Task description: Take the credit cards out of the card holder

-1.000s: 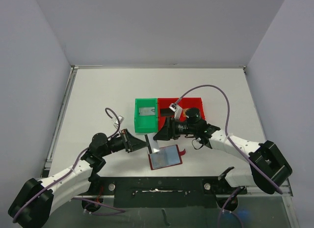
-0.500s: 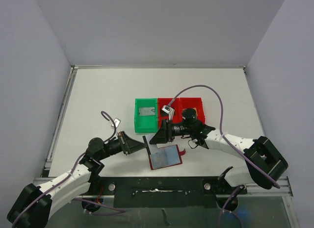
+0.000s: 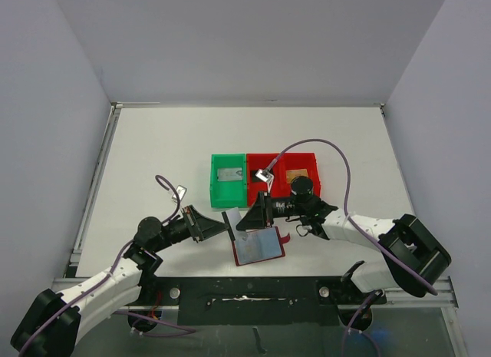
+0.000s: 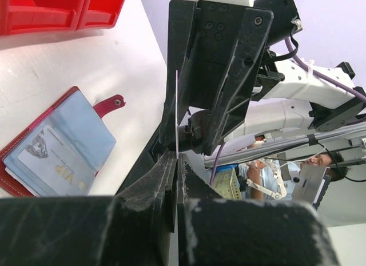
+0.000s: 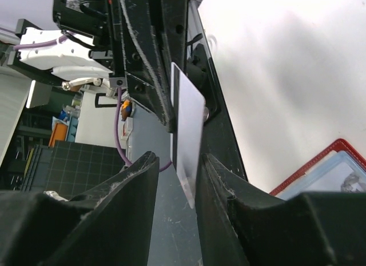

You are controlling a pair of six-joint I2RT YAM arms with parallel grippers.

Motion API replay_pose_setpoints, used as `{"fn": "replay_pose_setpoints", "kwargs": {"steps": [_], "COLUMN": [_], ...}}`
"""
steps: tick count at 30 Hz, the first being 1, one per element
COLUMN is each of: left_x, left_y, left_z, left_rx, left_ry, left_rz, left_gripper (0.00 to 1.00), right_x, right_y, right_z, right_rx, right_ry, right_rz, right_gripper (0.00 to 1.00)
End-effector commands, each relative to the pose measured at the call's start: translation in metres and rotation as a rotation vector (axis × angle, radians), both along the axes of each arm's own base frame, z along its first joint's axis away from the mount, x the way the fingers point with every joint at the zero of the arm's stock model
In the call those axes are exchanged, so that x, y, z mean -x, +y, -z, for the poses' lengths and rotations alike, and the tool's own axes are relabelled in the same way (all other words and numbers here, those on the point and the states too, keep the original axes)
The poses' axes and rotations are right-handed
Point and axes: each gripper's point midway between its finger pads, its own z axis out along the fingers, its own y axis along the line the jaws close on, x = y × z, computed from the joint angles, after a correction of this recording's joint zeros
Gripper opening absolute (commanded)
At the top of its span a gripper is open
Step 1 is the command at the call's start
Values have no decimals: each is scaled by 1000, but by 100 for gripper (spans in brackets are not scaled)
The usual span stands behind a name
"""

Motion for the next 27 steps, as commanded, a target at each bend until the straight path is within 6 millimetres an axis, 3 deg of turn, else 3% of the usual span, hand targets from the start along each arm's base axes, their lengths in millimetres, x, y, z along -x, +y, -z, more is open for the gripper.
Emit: {"fn": "replay_pose_setpoints", "kwargs": {"steps": [1,17,27], "left_x": [1,0,-3], "left_y": [0,-3,-4], "left_z": [-17,-22,-28], "left_rx": [45,54,55], "left_ry": [-58,-63,-68], "left_rz": [9,21,14], "left_gripper": [0,0,0], "right_x": [-3,-4,-2], "right_y": [3,1,-1], "right_z": [-33,-50,-53], "right_rx": [-109,-148,-121], "right_ry": [-96,-139,-163], "right_rz": [-17,-16,9], "right_gripper": [36,1,0]}}
